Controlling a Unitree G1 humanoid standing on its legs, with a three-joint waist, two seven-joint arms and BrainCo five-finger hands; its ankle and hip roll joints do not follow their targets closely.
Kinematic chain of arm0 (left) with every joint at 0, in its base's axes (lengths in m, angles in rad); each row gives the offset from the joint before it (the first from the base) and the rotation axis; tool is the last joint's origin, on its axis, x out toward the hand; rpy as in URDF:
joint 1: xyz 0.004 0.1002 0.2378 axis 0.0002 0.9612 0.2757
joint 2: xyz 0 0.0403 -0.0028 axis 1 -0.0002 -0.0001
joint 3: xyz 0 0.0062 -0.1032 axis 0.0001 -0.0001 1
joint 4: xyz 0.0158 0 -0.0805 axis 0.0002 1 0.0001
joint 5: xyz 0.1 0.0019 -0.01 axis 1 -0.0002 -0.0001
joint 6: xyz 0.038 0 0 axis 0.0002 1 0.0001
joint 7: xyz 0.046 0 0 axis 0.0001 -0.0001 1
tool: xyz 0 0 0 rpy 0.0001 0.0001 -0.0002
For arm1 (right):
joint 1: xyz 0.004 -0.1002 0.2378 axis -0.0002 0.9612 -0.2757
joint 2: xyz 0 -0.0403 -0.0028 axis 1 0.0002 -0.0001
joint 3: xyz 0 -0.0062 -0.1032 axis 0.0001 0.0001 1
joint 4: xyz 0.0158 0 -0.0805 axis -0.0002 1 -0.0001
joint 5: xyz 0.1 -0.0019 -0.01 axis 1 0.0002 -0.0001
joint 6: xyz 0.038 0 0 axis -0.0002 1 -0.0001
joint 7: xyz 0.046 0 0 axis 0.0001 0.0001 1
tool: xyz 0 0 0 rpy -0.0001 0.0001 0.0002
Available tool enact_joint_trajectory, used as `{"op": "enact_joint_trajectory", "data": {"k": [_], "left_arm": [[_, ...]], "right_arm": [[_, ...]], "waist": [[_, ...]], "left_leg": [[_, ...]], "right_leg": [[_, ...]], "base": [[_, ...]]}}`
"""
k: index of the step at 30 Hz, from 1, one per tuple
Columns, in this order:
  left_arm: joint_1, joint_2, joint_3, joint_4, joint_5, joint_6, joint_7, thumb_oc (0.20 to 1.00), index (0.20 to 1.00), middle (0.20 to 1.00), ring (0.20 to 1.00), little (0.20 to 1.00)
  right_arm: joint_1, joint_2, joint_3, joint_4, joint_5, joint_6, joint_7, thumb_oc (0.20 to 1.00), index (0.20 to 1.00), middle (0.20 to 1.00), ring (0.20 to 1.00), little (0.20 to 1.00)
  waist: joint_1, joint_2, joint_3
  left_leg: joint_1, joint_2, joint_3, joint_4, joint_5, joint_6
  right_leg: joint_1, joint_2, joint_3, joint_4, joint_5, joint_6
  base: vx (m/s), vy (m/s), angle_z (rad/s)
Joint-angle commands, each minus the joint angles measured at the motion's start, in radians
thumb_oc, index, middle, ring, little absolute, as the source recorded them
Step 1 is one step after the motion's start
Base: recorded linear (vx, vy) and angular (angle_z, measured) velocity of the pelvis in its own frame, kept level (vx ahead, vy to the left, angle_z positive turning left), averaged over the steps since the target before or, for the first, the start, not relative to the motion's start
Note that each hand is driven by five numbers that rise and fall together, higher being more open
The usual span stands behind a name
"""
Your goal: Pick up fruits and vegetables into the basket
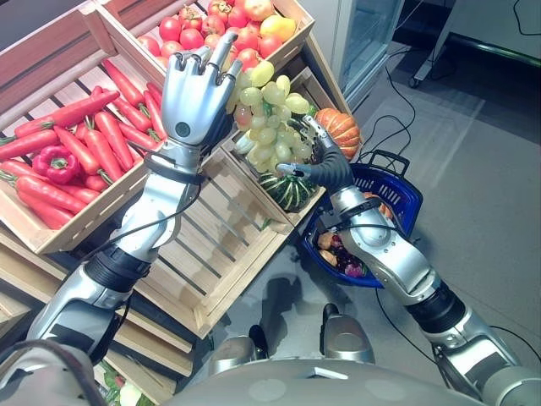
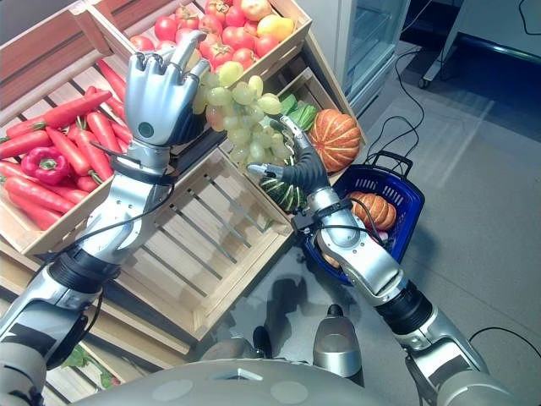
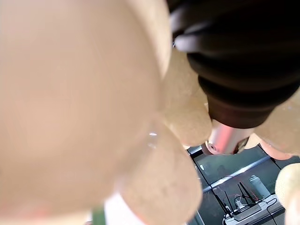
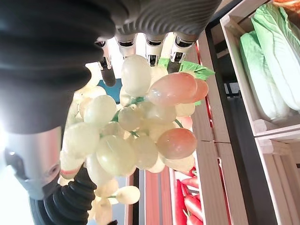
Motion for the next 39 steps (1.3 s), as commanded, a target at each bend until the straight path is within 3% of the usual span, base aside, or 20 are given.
{"op": "enact_joint_trajectory", "data": {"k": [1,12,21,24,36,39], "left_arm": [[-0.058,0.033,0.066,-0.026,0.017,-0.003,0.021,0.200,0.200,0.200,0.200,0.200],[-0.088,0.007,-0.020,-0.075,0.064,-0.069,-0.020,0.200,0.200,0.200,0.200,0.200],[-0.143,0.001,-0.100,-0.121,0.109,-0.133,-0.076,0.200,0.200,0.200,0.200,0.200],[-0.167,0.011,-0.129,-0.123,0.116,-0.149,-0.077,0.200,0.200,0.200,0.200,0.200],[-0.238,0.043,-0.215,-0.142,0.141,-0.256,-0.075,0.200,0.200,0.200,0.200,0.200],[-0.251,0.054,-0.237,-0.138,0.131,-0.254,-0.082,0.200,0.200,0.200,0.200,0.200]], "right_arm": [[-0.045,0.059,-0.020,-0.064,-0.007,-0.079,-0.034,1.000,1.000,1.000,1.000,1.000],[-0.072,0.063,0.006,-0.011,-0.031,-0.070,-0.096,1.000,1.000,1.000,1.000,1.000],[-0.074,0.055,0.042,0.026,0.010,-0.020,-0.073,1.000,1.000,1.000,1.000,1.000],[-0.077,0.049,0.055,0.052,0.025,-0.006,-0.057,1.000,1.000,1.000,1.000,1.000],[-0.076,0.044,0.134,0.180,0.085,0.154,0.126,1.000,1.000,1.000,1.000,1.000],[-0.074,0.045,0.143,0.228,0.069,0.135,0.139,1.000,1.000,1.000,1.000,1.000]], "waist": [[-0.008,-0.046,-0.052],[-0.003,-0.042,-0.052],[-0.005,-0.046,-0.054],[-0.007,-0.048,-0.055],[0.001,-0.064,-0.061],[0.002,-0.070,-0.060]], "left_leg": [[-0.014,0.004,-0.020,0.042,-0.083,0.023],[-0.015,0.000,-0.023,0.037,-0.083,0.025],[-0.020,-0.002,-0.024,0.032,-0.082,0.027],[-0.021,-0.001,-0.021,0.032,-0.082,0.028],[-0.026,0.001,-0.029,0.031,-0.080,0.028],[-0.025,0.003,-0.031,0.030,-0.078,0.028]], "right_leg": [[0.081,-0.062,0.025,-0.080,-0.014,0.101],[0.086,-0.066,0.016,-0.088,-0.009,0.103],[0.083,-0.066,0.009,-0.093,-0.005,0.106],[0.083,-0.066,0.010,-0.095,-0.004,0.106],[0.085,-0.065,0.014,-0.095,-0.004,0.107],[0.086,-0.063,0.016,-0.095,-0.004,0.107]], "base": [[0.00,0.000,0.00],[0.00,0.000,0.00],[0.00,0.000,0.00],[0.00,0.000,0.00],[0.00,-0.007,0.03],[0.01,-0.019,0.04]]}}
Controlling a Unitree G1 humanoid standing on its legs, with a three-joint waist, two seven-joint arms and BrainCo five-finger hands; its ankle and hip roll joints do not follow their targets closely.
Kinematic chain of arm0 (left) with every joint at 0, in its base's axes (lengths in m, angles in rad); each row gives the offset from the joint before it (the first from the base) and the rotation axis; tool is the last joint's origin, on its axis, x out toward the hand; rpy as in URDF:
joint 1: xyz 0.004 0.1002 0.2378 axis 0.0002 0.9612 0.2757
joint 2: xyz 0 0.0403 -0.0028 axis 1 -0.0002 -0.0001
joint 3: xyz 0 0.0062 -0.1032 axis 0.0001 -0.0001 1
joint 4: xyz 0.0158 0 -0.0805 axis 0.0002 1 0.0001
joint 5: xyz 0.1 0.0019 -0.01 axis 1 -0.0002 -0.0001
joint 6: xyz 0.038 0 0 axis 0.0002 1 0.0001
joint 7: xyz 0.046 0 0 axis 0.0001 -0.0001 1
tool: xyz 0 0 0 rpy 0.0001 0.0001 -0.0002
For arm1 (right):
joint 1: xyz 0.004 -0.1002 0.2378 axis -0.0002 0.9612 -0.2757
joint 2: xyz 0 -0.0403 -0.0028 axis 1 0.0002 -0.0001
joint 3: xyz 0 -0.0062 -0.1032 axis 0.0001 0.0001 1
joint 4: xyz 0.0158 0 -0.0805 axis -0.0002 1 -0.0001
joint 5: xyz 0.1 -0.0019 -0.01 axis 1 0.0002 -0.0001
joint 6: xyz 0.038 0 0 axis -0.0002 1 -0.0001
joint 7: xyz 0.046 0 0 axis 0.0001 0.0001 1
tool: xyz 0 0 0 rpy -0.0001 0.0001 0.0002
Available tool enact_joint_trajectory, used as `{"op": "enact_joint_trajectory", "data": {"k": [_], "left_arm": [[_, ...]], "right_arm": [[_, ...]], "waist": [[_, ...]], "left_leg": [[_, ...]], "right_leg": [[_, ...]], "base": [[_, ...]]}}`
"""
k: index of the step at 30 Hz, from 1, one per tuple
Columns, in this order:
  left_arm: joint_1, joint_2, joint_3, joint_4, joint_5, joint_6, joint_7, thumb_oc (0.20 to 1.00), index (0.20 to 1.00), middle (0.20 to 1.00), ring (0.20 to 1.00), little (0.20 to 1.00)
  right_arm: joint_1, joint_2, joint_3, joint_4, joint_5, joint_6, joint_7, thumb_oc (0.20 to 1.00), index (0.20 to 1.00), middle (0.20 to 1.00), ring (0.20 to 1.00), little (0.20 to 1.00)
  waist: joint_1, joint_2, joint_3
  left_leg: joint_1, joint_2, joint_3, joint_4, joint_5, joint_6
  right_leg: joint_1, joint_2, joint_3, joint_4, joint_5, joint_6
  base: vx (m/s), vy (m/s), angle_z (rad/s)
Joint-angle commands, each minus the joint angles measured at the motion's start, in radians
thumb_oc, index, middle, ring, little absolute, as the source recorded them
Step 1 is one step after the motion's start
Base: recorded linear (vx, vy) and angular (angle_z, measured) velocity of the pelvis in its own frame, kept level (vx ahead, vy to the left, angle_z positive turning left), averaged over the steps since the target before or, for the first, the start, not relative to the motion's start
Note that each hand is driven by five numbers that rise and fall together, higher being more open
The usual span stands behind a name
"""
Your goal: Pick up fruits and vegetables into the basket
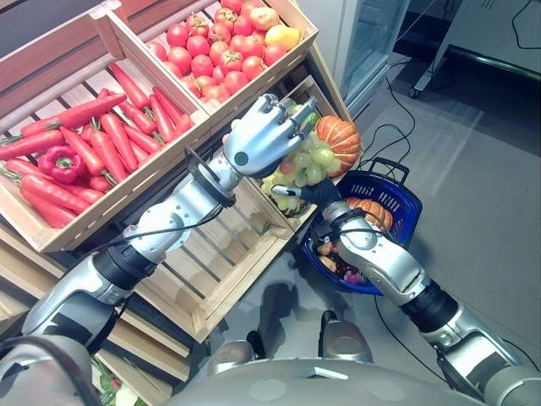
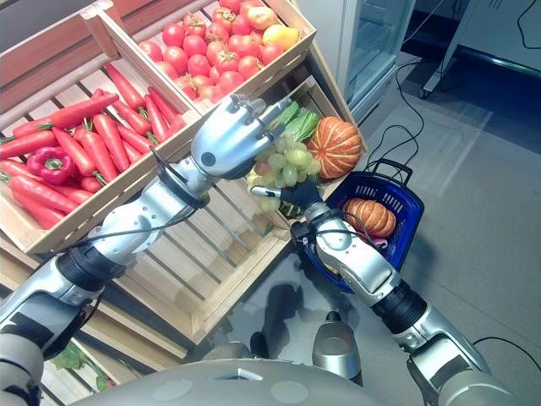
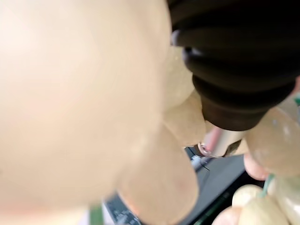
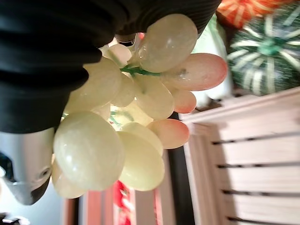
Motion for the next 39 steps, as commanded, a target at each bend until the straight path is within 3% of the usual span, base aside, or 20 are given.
{"op": "enact_joint_trajectory", "data": {"k": [1,8,9,10,11,14,26,31,32,37,39], "left_arm": [[-0.179,0.005,-0.034,-0.115,-0.009,0.017,0.052,0.200,0.200,0.200,0.200,0.200],[-0.177,-0.006,-0.033,-0.090,-0.034,-0.006,0.088,0.200,0.200,0.200,0.200,0.200],[-0.178,-0.010,-0.032,-0.087,-0.040,-0.005,0.089,0.200,0.200,0.200,0.200,0.200],[-0.176,-0.017,-0.033,-0.081,-0.048,0.001,0.096,0.200,0.200,0.200,0.200,0.200],[-0.176,-0.021,-0.034,-0.076,-0.052,0.003,0.097,0.200,0.200,0.200,0.200,0.200],[-0.169,-0.047,-0.031,-0.072,-0.059,0.017,0.087,0.200,0.200,0.200,0.200,0.200],[-0.173,-0.077,-0.032,-0.054,-0.105,0.088,0.021,0.200,0.200,0.200,0.200,0.200],[-0.157,-0.099,-0.038,-0.021,-0.250,0.123,-0.009,0.200,0.200,0.200,0.200,0.200],[-0.144,-0.112,-0.033,-0.007,-0.321,0.117,-0.014,1.000,1.000,1.000,1.000,1.000],[-0.094,-0.155,-0.013,0.050,-0.510,0.136,-0.091,1.000,1.000,1.000,1.000,1.000],[-0.054,-0.187,0.015,0.098,-0.619,0.171,-0.133,1.000,1.000,1.000,1.000,1.000]], "right_arm": [[-0.071,0.053,0.058,0.057,-0.005,-0.035,0.039,1.000,1.000,1.000,1.000,1.000],[-0.049,0.075,0.035,0.125,-0.020,-0.178,0.077,1.000,1.000,1.000,1.000,1.000],[-0.050,0.079,0.032,0.125,0.000,-0.211,0.069,0.931,0.931,0.931,0.931,0.931],[-0.053,0.089,0.024,0.127,0.013,-0.258,0.062,0.492,0.492,0.492,0.492,0.492],[-0.055,0.095,0.019,0.129,0.017,-0.282,0.060,0.200,0.200,0.200,0.200,0.200],[-0.067,0.114,-0.002,0.110,0.010,-0.315,0.024,0.200,0.200,0.200,0.200,0.200],[-0.136,0.123,-0.009,-0.009,-0.029,-0.275,-0.018,0.200,0.200,0.200,0.200,0.200],[-0.174,0.138,0.005,-0.038,-0.047,-0.268,-0.034,0.200,0.200,0.200,0.200,0.200],[-0.179,0.141,0.006,-0.042,-0.053,-0.266,-0.039,0.200,0.200,0.200,0.200,0.200],[-0.185,0.154,-0.003,-0.049,-0.074,-0.270,-0.050,0.200,0.200,0.200,0.200,0.200],[-0.180,0.156,-0.030,-0.068,-0.140,-0.294,-0.052,0.200,0.200,0.200,0.200,0.200]], "waist": [[0.003,-0.054,-0.019],[0.007,-0.053,-0.025],[0.007,-0.053,-0.025],[0.007,-0.052,-0.024],[0.007,-0.052,-0.024],[0.007,-0.048,-0.028],[0.003,-0.041,-0.018],[0.011,-0.040,-0.004],[0.015,-0.040,0.002],[0.021,-0.039,0.021],[0.022,-0.039,0.039]], "left_leg": [[-0.007,0.001,-0.010,0.030,-0.078,0.029],[-0.006,0.003,-0.016,0.027,-0.075,0.028],[-0.006,0.003,-0.017,0.027,-0.076,0.028],[-0.009,0.003,-0.016,0.028,-0.069,0.028],[-0.008,0.003,-0.016,0.028,-0.070,0.028],[-0.008,0.003,-0.017,0.028,-0.074,0.028],[-0.005,0.002,-0.010,0.031,-0.083,0.030],[-0.012,0.005,-0.013,0.039,-0.074,0.030],[-0.014,0.006,-0.014,0.043,-0.074,0.030],[-0.019,0.012,-0.019,0.056,-0.081,0.027],[-0.031,0.018,-0.022,0.070,-0.080,0.025]], "right_leg": [[0.084,-0.063,0.040,-0.080,-0.005,0.107],[0.086,-0.063,0.043,-0.085,-0.002,0.108],[0.087,-0.064,0.043,-0.084,-0.002,0.108],[0.084,-0.064,0.042,-0.085,0.005,0.106],[0.085,-0.064,0.041,-0.085,0.004,0.107],[0.086,-0.066,0.041,-0.088,0.004,0.109],[0.082,-0.067,0.047,-0.085,-0.003,0.111],[0.074,-0.065,0.045,-0.073,-0.002,0.104],[0.072,-0.065,0.044,-0.068,-0.004,0.102],[0.066,-0.061,0.043,-0.047,-0.020,0.100],[0.052,-0.055,0.046,-0.030,-0.026,0.096]], "base": [[0.00,0.000,0.00],[0.00,0.000,0.00],[-0.01,0.005,0.03],[-0.01,0.006,0.05],[-0.01,0.007,0.04],[0.01,0.005,0.01],[0.00,0.004,0.00],[-0.02,-0.029,0.01],[-0.01,-0.057,0.01],[0.00,-0.069,0.03],[-0.05,-0.122,0.01]]}}
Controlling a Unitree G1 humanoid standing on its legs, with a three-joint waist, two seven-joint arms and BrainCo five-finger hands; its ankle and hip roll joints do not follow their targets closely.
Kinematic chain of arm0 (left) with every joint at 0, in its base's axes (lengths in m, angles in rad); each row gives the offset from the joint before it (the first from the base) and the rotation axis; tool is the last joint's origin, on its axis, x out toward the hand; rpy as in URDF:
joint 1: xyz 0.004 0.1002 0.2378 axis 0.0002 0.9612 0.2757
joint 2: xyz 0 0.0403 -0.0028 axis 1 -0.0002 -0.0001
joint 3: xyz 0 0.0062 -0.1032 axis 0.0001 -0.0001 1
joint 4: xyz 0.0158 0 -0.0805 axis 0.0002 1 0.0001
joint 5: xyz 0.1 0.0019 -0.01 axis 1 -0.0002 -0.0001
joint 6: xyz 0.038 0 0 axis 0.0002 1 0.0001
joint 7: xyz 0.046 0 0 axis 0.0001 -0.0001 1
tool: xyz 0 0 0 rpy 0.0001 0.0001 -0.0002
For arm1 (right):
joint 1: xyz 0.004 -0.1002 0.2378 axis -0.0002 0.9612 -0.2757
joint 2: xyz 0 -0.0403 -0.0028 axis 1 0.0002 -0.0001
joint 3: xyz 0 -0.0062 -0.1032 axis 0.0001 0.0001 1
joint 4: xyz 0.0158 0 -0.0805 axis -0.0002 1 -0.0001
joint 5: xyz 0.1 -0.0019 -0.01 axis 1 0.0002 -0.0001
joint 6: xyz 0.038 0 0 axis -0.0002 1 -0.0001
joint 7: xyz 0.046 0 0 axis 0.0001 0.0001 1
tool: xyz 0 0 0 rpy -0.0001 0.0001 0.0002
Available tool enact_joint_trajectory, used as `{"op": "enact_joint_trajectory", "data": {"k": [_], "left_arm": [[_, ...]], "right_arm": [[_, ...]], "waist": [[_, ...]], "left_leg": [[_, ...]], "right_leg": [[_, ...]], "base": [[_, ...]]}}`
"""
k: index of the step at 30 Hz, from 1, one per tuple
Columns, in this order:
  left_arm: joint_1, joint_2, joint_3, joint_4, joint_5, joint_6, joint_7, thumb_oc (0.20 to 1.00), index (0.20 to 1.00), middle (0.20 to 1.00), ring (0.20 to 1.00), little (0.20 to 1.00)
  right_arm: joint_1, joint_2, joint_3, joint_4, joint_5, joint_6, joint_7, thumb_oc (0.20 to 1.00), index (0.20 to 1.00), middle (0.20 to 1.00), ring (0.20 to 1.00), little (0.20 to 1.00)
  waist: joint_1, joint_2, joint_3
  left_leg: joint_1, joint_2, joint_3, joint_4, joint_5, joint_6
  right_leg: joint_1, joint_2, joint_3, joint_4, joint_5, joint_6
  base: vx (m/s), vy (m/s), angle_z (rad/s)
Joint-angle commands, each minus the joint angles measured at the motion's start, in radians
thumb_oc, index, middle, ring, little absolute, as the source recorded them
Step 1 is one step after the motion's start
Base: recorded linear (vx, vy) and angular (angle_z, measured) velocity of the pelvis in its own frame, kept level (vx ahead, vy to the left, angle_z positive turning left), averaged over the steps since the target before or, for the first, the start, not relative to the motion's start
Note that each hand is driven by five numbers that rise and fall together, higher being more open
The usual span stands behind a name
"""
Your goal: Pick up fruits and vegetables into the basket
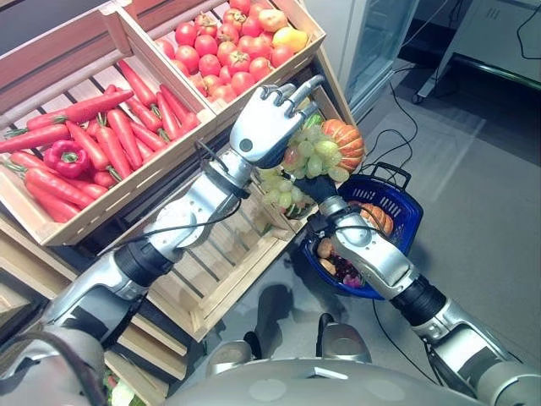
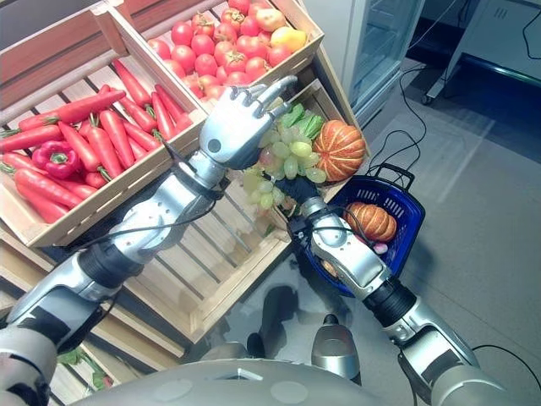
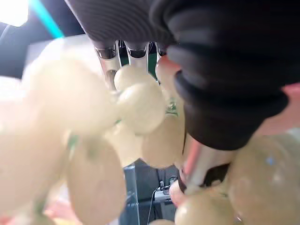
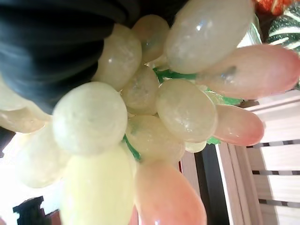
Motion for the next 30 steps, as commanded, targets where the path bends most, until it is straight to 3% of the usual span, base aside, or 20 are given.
{"op": "enact_joint_trajectory", "data": {"k": [1,5,9,11,19,23,30], "left_arm": [[-0.003,-0.022,0.014,0.035,-0.189,0.042,-0.059,1.000,1.000,1.000,1.000,1.000],[0.056,-0.051,0.067,0.096,-0.361,0.093,-0.091,1.000,1.000,1.000,1.000,1.000],[0.105,-0.045,0.112,0.134,-0.478,0.092,-0.038,1.000,1.000,1.000,1.000,1.000],[0.147,-0.027,0.156,0.157,-0.554,0.055,-0.003,1.000,1.000,1.000,1.000,1.000],[0.322,-0.016,0.254,0.264,-0.659,-0.113,0.052,1.000,1.000,1.000,1.000,1.000],[0.427,-0.035,0.296,0.322,-0.745,-0.203,-0.004,1.000,1.000,1.000,1.000,1.000],[0.516,-0.043,0.288,0.323,-0.851,-0.243,-0.170,1.000,1.000,1.000,1.000,1.000]], "right_arm": [[-0.147,0.101,-0.043,-0.151,-0.118,-0.097,-0.014,0.200,0.200,0.200,0.200,0.200],[-0.137,0.082,-0.105,-0.205,-0.165,-0.058,0.005,0.200,0.200,0.200,0.200,0.200],[-0.131,0.037,-0.176,-0.248,-0.189,-0.028,0.029,0.200,0.200,0.200,0.200,0.200],[-0.128,-0.007,-0.236,-0.267,-0.190,-0.015,0.038,0.200,0.200,0.200,0.200,0.200],[-0.063,-0.113,-0.436,-0.242,-0.191,-0.070,0.020,0.200,0.200,0.200,0.200,0.200],[0.004,-0.160,-0.537,-0.208,-0.164,-0.094,0.006,0.200,0.200,0.200,0.200,0.200],[0.058,-0.206,-0.607,-0.101,-0.124,-0.116,-0.036,0.200,0.200,0.200,0.200,0.200]], "waist": [[0.000,-0.044,0.045],[-0.007,-0.043,0.080],[-0.018,-0.040,0.130],[-0.022,-0.037,0.168],[-0.032,-0.023,0.267],[-0.042,-0.001,0.311],[-0.047,0.040,0.311]], "left_leg": [[-0.031,0.019,-0.009,0.071,-0.080,0.026],[-0.067,0.030,-0.007,0.098,-0.074,0.021],[-0.110,0.035,-0.006,0.122,-0.063,0.014],[-0.146,0.038,-0.001,0.143,-0.055,0.010],[-0.264,0.046,0.001,0.209,-0.031,-0.001],[-0.332,0.047,0.005,0.230,-0.010,-0.007],[-0.452,0.033,0.017,0.254,0.006,-0.009]], "right_leg": [[0.032,-0.054,0.053,-0.003,-0.033,0.091],[-0.007,-0.041,0.059,0.031,-0.044,0.077],[-0.051,-0.026,0.064,0.064,-0.050,0.060],[-0.083,-0.018,0.062,0.085,-0.053,0.047],[-0.208,-0.004,0.047,0.182,-0.061,0.012],[-0.293,0.000,0.038,0.245,-0.072,-0.003],[-0.441,-0.012,0.027,0.329,-0.095,-0.011]], "base": [[-0.05,-0.098,0.02],[-0.10,-0.109,0.02],[-0.13,-0.083,0.03],[-0.21,-0.100,-0.01],[-0.15,-0.067,-0.03],[-0.10,-0.029,-0.03],[-0.05,-0.012,-0.01]]}}
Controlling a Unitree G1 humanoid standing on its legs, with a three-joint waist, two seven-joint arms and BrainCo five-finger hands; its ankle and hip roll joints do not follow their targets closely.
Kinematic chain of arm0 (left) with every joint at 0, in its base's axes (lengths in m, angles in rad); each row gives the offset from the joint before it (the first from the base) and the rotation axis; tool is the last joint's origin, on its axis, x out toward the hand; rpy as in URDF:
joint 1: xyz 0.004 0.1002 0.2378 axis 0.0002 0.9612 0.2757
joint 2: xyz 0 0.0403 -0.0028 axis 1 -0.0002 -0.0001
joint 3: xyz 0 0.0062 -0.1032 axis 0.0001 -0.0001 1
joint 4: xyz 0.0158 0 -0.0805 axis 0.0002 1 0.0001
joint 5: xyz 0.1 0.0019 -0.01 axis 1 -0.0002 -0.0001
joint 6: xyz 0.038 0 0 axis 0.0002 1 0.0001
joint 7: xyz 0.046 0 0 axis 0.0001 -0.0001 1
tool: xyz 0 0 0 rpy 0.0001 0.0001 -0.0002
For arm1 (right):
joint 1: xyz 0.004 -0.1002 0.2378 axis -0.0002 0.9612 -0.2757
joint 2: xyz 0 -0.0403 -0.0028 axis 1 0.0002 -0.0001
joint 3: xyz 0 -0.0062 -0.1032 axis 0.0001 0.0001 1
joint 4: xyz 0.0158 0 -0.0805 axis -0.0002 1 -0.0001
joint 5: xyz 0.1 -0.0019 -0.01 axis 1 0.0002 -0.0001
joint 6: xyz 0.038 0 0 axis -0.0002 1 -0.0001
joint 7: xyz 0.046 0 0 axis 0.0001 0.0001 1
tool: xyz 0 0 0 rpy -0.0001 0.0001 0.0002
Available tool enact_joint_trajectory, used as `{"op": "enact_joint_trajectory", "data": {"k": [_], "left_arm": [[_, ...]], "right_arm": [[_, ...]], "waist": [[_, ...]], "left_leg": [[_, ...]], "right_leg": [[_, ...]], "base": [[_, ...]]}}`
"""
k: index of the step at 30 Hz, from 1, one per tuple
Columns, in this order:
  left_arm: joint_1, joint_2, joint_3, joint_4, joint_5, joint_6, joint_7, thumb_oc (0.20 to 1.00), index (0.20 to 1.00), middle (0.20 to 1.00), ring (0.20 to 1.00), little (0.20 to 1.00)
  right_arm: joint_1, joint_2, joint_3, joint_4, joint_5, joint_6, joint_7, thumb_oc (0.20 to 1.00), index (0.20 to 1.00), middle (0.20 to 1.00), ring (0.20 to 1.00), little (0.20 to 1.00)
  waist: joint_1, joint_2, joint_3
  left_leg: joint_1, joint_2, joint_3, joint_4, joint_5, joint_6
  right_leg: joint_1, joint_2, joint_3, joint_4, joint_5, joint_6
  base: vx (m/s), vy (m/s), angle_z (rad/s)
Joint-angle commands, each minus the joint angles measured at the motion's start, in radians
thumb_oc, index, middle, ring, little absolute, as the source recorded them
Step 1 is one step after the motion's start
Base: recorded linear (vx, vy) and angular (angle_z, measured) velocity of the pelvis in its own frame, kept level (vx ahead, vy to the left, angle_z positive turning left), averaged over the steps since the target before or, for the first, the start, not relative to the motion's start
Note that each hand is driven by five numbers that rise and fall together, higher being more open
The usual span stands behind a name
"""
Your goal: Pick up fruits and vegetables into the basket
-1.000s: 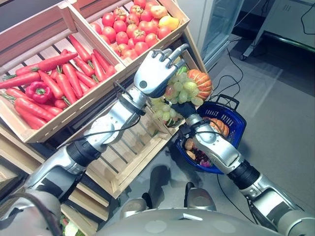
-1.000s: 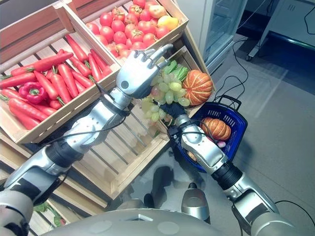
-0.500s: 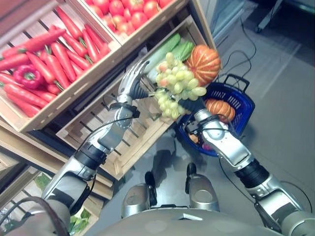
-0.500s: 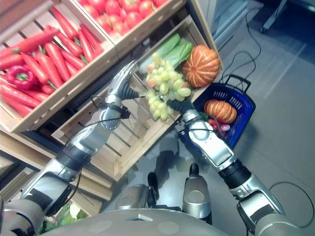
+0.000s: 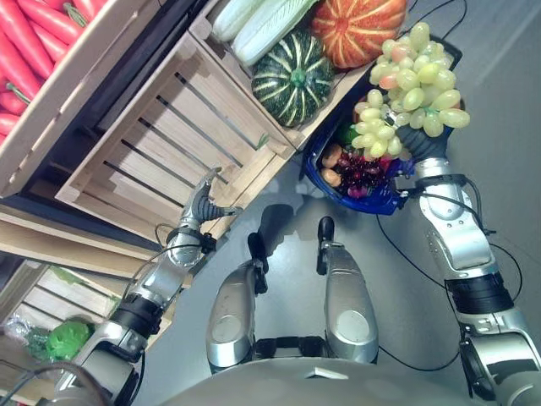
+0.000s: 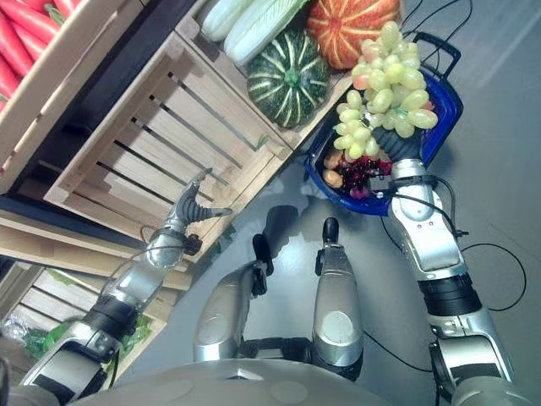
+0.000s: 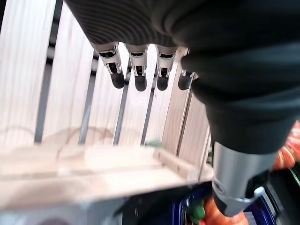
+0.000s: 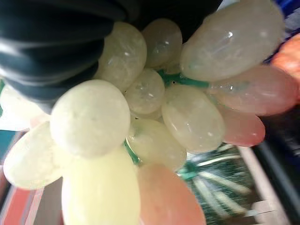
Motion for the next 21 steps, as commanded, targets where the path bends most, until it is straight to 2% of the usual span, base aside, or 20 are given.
{"op": "enact_joint_trajectory", "data": {"k": [1,3,6,8,11,16,21], "left_arm": [[0.066,0.010,0.026,-0.060,-0.130,-0.058,-0.099,1.000,1.000,1.000,1.000,1.000],[0.084,-0.007,0.020,-0.067,-0.232,-0.049,-0.197,1.000,1.000,1.000,1.000,1.000],[0.115,-0.020,0.005,-0.084,-0.341,-0.065,-0.306,1.000,1.000,1.000,1.000,1.000],[0.134,-0.023,-0.010,-0.098,-0.407,-0.052,-0.380,1.000,1.000,1.000,1.000,1.000],[0.163,-0.020,-0.049,-0.106,-0.462,-0.035,-0.463,1.000,1.000,1.000,1.000,1.000],[0.177,0.000,-0.114,-0.105,-0.557,-0.015,-0.534,1.000,1.000,1.000,1.000,1.000],[0.190,0.003,-0.167,-0.055,-0.619,-0.042,-0.514,1.000,1.000,1.000,1.000,1.000]], "right_arm": [[-0.018,-0.044,-0.077,-0.048,0.053,-0.094,-0.043,0.200,0.200,0.200,0.200,0.200],[-0.030,-0.045,-0.093,0.014,0.037,-0.093,-0.082,0.200,0.200,0.200,0.200,0.200],[-0.059,-0.066,-0.123,0.091,0.082,-0.068,-0.119,0.200,0.200,0.200,0.200,0.200],[-0.085,-0.099,-0.143,0.161,0.128,-0.060,-0.120,0.200,0.200,0.200,0.200,0.200],[-0.131,-0.148,-0.148,0.272,0.184,-0.035,-0.111,0.200,0.200,0.200,0.200,0.200],[-0.270,-0.227,-0.126,0.514,0.312,-0.018,-0.085,0.200,0.200,0.200,0.200,0.200],[-0.410,-0.268,-0.067,0.712,0.384,0.006,-0.070,0.200,0.200,0.200,0.200,0.200]], "waist": [[-0.022,0.030,-0.026],[-0.016,0.048,-0.026],[-0.003,0.074,-0.026],[0.009,0.089,-0.026],[0.024,0.102,-0.026],[0.061,0.130,-0.026],[0.094,0.152,-0.026]], "left_leg": [[-0.064,0.035,0.009,0.047,0.007,-0.011],[-0.112,0.031,0.013,0.052,0.017,-0.012],[-0.169,0.027,0.015,0.056,0.032,-0.014],[-0.205,0.023,0.015,0.058,0.038,-0.014],[-0.235,0.015,0.008,0.076,0.013,-0.019],[-0.339,0.012,0.005,0.104,0.008,-0.009],[-0.436,0.012,-0.008,0.128,0.012,-0.002]], "right_leg": [[-0.042,0.011,-0.022,0.120,-0.094,0.023],[-0.092,0.006,-0.032,0.141,-0.101,0.020],[-0.156,0.001,-0.039,0.169,-0.107,0.016],[-0.196,-0.002,-0.043,0.186,-0.112,0.014],[-0.233,-0.008,-0.037,0.229,-0.149,0.022],[-0.334,-0.015,-0.044,0.283,-0.162,0.013],[-0.425,-0.020,-0.055,0.328,-0.175,-0.001]], "base": [[-0.07,-0.031,-0.04],[-0.06,-0.038,-0.03],[-0.05,-0.050,0.02],[-0.03,-0.057,0.04],[0.06,-0.064,0.07],[-0.01,-0.095,0.05],[0.01,-0.112,0.14]]}}
